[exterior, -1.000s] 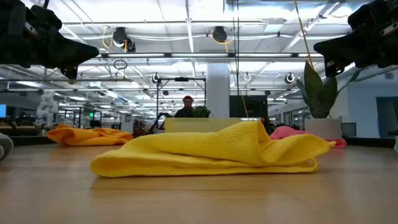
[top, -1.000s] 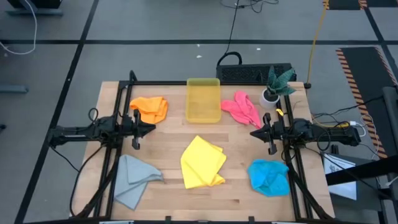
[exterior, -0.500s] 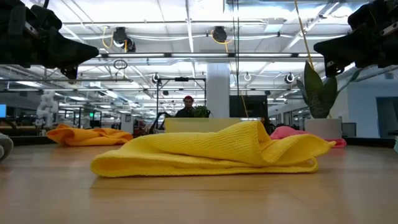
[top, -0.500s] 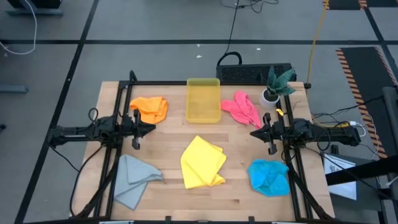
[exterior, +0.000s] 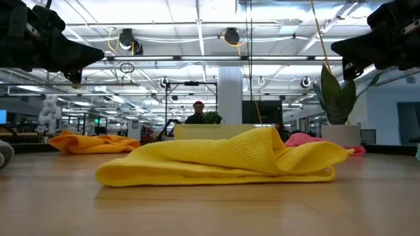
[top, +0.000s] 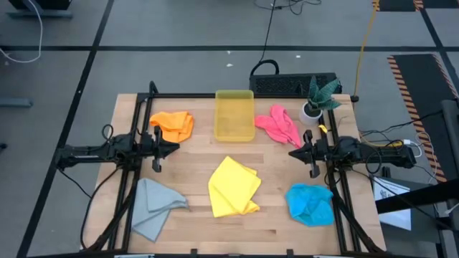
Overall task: Fold microfiber towels
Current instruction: Fold the yellow microfiber towel
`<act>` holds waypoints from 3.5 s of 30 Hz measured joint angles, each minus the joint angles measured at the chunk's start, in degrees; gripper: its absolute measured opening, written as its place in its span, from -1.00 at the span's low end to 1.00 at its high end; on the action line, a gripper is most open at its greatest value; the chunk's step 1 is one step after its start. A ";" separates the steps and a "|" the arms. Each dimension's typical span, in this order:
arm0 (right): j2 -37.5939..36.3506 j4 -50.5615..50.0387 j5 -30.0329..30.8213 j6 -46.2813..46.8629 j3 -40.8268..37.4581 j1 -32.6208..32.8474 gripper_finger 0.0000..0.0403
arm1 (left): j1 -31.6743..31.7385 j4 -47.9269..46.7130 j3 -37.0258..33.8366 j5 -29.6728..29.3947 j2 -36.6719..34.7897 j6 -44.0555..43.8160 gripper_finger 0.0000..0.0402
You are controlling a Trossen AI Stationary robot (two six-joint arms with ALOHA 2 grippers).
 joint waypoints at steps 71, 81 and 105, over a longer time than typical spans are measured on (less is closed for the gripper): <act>91.27 13.87 17.36 -29.83 30.65 16.16 -0.95 | 0.00 -0.02 0.00 0.02 -0.01 0.02 -0.81; 87.58 10.64 25.87 -20.84 41.12 22.06 -0.99 | -0.01 -0.05 0.00 0.02 0.01 0.00 -0.81; 87.58 5.72 34.11 -13.25 52.33 23.98 -1.00 | -0.05 10.87 0.00 -5.73 0.01 -2.60 -0.81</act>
